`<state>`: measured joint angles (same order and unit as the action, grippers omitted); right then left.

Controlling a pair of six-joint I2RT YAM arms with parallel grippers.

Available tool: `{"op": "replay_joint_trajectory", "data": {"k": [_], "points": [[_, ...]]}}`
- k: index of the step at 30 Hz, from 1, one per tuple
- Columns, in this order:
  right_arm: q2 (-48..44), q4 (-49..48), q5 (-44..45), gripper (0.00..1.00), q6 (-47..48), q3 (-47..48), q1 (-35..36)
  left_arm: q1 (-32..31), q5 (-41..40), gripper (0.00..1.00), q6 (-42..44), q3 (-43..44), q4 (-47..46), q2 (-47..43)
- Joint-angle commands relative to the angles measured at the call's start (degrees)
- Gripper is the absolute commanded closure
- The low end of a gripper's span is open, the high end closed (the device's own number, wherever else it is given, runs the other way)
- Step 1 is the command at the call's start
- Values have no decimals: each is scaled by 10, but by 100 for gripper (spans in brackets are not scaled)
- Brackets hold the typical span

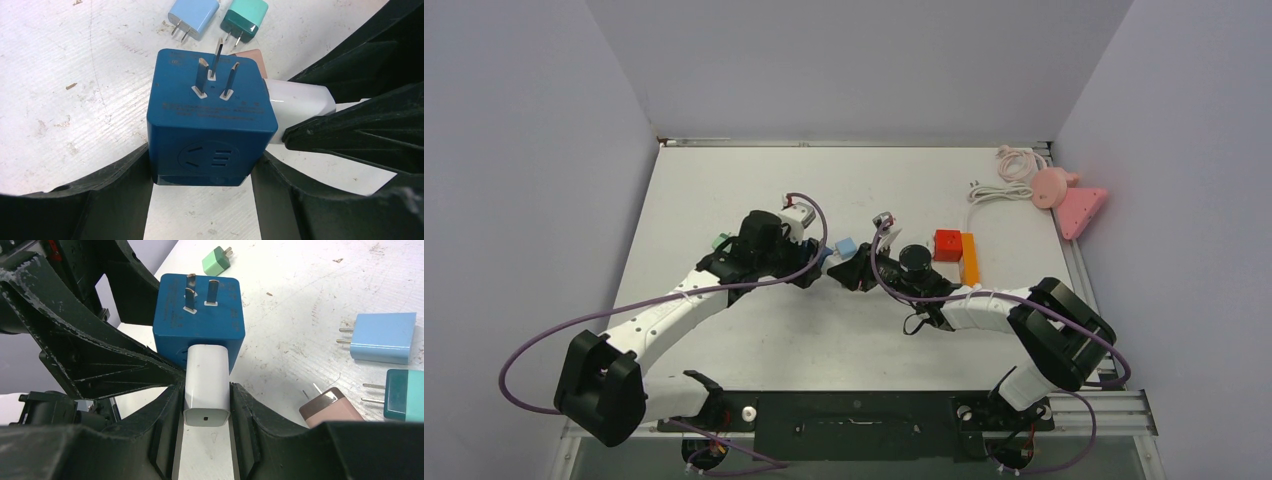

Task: Pull the plug off the socket
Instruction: Remove the plug from the socket.

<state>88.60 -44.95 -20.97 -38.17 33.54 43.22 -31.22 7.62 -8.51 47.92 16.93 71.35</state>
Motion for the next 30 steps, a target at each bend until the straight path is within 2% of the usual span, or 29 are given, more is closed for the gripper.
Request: {"op": "replay_joint_trajectory", "data": {"k": [1, 6, 8, 14, 19, 25, 30], "points": [[-13, 3, -7, 95, 20, 1, -10, 47, 12, 100, -12, 26, -41, -14], [-6, 8, -26, 95, 26, -6, -42, 81, 175, 100, -18, 27, -68, -13], [-4, 10, -30, 95, 27, -7, -53, 88, 192, 100, -18, 24, -75, -18], [-7, 20, -28, 95, 33, -5, -57, 94, 144, 100, -12, 23, -60, -28], [-10, 16, -24, 95, 29, -3, -51, 91, 68, 100, -12, 27, -39, -24], [-19, 26, 15, 95, 31, 6, -14, 65, -66, 100, -3, 37, -2, -17], [-38, 55, 71, 95, 56, 17, 33, 62, -90, 100, -10, 43, 12, -7]]}}
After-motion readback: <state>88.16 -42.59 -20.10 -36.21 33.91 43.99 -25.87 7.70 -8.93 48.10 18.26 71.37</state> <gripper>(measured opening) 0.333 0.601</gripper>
